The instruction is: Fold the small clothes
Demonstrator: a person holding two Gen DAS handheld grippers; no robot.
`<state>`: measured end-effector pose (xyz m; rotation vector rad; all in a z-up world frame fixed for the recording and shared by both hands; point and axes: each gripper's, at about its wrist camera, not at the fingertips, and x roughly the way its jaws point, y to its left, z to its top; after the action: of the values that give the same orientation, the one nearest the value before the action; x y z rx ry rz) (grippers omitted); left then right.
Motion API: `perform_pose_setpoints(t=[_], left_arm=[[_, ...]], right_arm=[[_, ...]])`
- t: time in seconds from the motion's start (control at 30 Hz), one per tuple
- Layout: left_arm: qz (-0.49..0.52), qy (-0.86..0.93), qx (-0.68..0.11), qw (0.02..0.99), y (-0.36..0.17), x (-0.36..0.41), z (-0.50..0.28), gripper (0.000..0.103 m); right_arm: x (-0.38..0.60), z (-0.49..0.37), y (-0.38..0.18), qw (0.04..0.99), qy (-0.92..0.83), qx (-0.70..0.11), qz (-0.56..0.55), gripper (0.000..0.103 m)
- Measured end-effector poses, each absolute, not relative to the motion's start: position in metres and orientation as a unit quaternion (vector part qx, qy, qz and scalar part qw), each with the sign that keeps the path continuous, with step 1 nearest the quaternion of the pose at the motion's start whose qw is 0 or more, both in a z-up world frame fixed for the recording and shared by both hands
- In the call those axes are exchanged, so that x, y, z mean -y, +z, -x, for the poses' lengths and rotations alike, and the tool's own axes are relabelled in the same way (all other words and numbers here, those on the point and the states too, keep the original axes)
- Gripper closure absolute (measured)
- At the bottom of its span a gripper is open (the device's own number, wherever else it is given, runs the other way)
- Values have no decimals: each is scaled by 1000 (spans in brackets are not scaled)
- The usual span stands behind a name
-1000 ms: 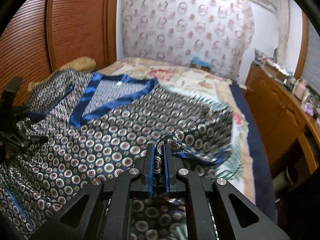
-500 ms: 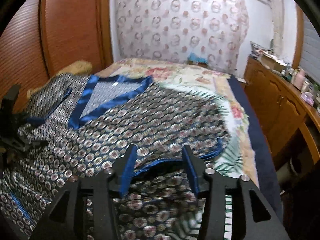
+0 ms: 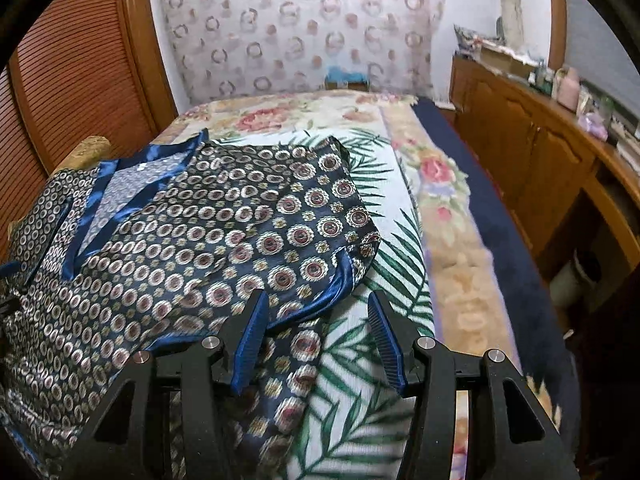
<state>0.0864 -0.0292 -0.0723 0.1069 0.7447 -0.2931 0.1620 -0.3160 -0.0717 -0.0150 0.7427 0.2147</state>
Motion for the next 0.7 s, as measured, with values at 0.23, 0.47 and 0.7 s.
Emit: perform_pose_setpoints(t=[0.23, 0.47, 0.7], left_arm=[[-27, -134, -335, 932, -56, 12, -80, 9], [-20, -126, -329, 936, -55, 4, -81, 9], [-8, -121, -325, 938, -54, -6, -86, 9]], right_arm=[[307, -189, -68, 923, 108, -370, 10, 88], [271, -187, -50, 928, 155, -338, 31, 95], [235, -192, -42, 930, 165, -324, 61, 88]])
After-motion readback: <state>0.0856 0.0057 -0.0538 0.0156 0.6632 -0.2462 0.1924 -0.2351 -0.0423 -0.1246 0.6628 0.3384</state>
